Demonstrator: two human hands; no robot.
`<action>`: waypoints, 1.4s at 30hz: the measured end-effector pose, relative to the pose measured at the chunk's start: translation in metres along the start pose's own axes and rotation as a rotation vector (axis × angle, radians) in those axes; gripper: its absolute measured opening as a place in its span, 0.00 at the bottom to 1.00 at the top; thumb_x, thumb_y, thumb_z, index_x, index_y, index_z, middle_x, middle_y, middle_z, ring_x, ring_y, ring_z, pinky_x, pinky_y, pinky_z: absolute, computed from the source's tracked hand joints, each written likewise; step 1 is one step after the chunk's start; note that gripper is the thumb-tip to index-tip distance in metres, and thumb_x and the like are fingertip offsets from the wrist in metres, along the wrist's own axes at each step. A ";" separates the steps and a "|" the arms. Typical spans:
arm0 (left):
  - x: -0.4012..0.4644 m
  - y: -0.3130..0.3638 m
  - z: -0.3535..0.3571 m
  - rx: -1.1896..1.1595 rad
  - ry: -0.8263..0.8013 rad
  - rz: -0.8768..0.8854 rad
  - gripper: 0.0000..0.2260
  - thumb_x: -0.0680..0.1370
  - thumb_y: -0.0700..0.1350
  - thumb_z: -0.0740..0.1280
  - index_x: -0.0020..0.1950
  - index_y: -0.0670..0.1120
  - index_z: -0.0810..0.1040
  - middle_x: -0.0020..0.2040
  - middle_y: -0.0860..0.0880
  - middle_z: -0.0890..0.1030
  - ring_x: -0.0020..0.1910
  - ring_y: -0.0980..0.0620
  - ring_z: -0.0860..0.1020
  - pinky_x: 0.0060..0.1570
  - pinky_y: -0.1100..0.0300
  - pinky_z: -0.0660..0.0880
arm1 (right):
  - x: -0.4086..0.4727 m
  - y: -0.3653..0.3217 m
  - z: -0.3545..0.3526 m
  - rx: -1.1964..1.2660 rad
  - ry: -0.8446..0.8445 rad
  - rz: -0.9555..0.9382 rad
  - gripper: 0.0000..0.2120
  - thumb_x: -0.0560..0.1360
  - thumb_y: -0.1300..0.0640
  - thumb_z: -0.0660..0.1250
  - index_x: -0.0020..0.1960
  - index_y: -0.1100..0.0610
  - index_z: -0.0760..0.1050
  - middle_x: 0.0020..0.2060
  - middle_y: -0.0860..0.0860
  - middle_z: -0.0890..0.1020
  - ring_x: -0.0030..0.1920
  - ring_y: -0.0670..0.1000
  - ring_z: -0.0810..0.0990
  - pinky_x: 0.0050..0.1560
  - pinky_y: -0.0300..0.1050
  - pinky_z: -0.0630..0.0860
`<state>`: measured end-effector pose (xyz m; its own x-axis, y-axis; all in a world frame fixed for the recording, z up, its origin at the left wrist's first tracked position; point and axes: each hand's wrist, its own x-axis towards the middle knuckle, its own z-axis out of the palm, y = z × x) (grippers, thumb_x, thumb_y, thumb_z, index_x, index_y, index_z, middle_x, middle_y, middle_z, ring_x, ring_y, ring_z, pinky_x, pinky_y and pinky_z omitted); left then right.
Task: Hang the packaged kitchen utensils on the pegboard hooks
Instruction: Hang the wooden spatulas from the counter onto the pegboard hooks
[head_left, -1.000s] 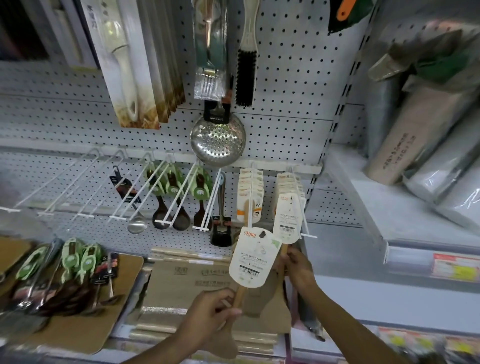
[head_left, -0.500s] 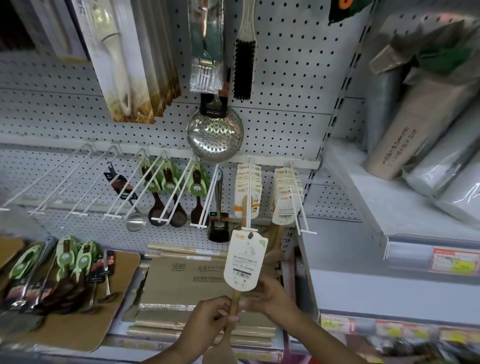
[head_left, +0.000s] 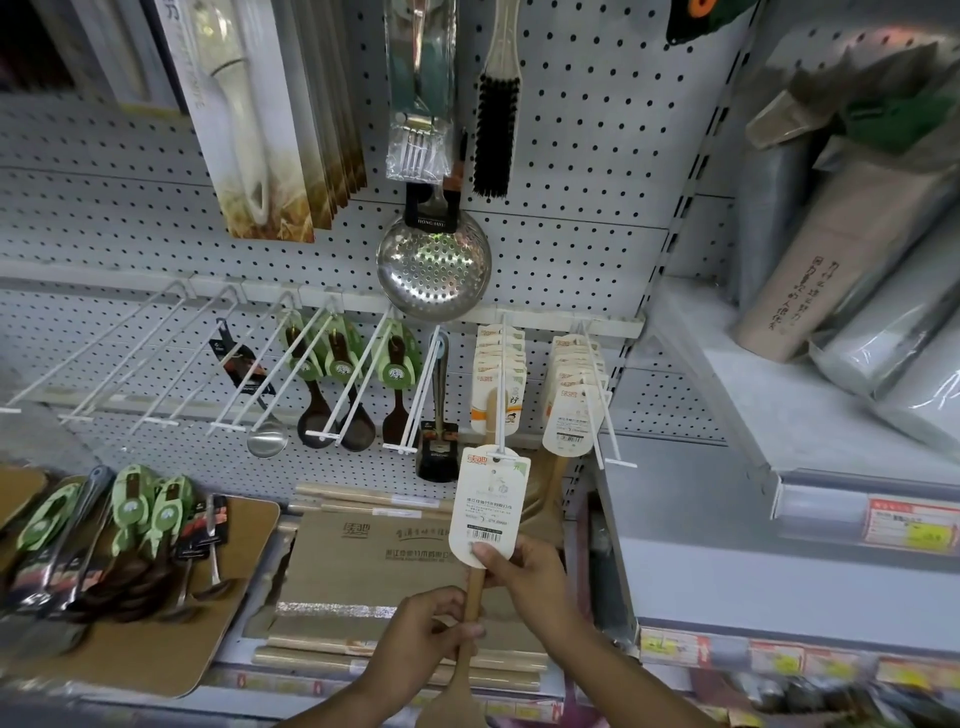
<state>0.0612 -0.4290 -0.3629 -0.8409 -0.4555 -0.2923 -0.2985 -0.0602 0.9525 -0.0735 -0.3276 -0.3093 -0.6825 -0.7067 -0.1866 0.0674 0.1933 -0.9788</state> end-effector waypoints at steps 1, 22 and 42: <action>0.000 -0.001 -0.001 -0.002 -0.003 -0.007 0.03 0.72 0.38 0.77 0.42 0.44 0.84 0.38 0.47 0.84 0.38 0.41 0.85 0.46 0.39 0.81 | 0.000 0.001 0.001 -0.011 -0.011 -0.004 0.07 0.75 0.54 0.72 0.53 0.51 0.84 0.46 0.48 0.87 0.46 0.52 0.86 0.51 0.60 0.81; 0.061 -0.013 -0.012 0.112 0.054 -0.085 0.02 0.74 0.38 0.75 0.44 0.43 0.83 0.45 0.44 0.82 0.35 0.50 0.80 0.40 0.50 0.81 | 0.067 -0.013 0.001 0.037 0.118 0.037 0.08 0.76 0.58 0.71 0.54 0.53 0.82 0.41 0.41 0.86 0.42 0.46 0.86 0.41 0.45 0.83; 0.077 0.002 -0.062 0.458 0.139 0.197 0.20 0.77 0.50 0.72 0.69 0.56 0.75 0.61 0.62 0.80 0.59 0.68 0.76 0.60 0.71 0.72 | 0.107 -0.003 -0.005 -0.182 0.118 0.063 0.10 0.73 0.61 0.73 0.54 0.59 0.80 0.43 0.48 0.83 0.45 0.46 0.81 0.48 0.38 0.79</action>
<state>0.0242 -0.5190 -0.3786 -0.8424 -0.5346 -0.0670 -0.3334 0.4196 0.8443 -0.1499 -0.4003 -0.3254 -0.7623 -0.6068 -0.2251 -0.0127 0.3618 -0.9322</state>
